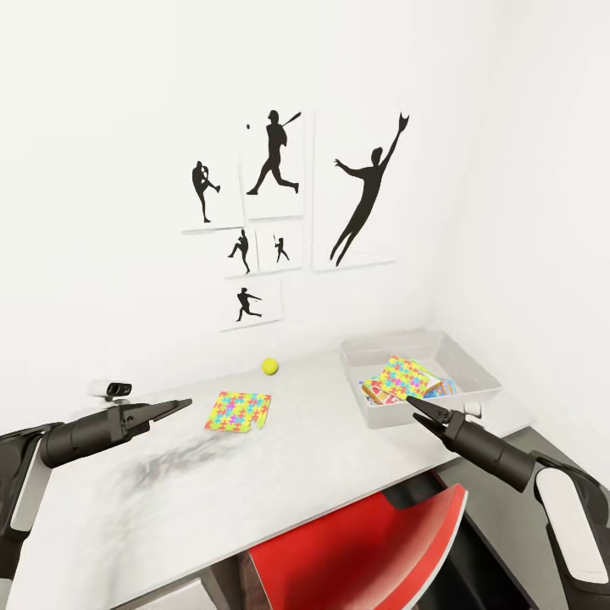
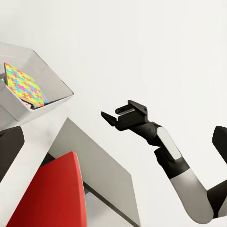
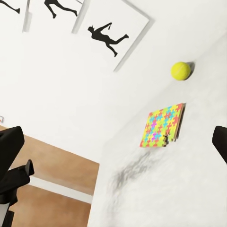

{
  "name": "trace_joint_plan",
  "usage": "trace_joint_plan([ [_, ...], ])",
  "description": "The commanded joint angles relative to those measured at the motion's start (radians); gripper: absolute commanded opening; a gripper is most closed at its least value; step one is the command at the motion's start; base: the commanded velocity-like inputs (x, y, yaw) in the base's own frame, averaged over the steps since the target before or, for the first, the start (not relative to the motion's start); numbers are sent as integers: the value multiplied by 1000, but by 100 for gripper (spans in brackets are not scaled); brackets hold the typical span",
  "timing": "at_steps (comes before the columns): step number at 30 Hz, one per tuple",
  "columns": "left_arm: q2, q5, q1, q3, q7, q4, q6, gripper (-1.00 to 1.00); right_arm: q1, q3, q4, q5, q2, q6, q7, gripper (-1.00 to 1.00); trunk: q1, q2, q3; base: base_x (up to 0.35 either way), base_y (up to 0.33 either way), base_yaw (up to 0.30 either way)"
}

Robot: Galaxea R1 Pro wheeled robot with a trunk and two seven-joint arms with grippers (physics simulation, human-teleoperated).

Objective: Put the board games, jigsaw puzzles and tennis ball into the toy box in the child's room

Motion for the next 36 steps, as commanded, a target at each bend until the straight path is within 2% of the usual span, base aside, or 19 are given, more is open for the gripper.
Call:
trace_joint_plan([
  [1,0,0,-1,0,-3,0,11,100,-1,-2,0,4,0,5,5,100,1,-2,-2,0,0,0],
  [26,2,-1,-1,0,-3,0,11,100,-1,-2,1,17,1,4,-2,100,1,-2,-2,0,2,4],
  [31,2,0,-1,0,-3,0,11,100,-1,0,-2,22,1,4,-2,100,1,-2,-2,0,102,203],
  [36,2,-1,-1,0,-3,0,11,100,-1,0,-4,47,2,5,-5,100,1,-2,-2,0,69,273],
])
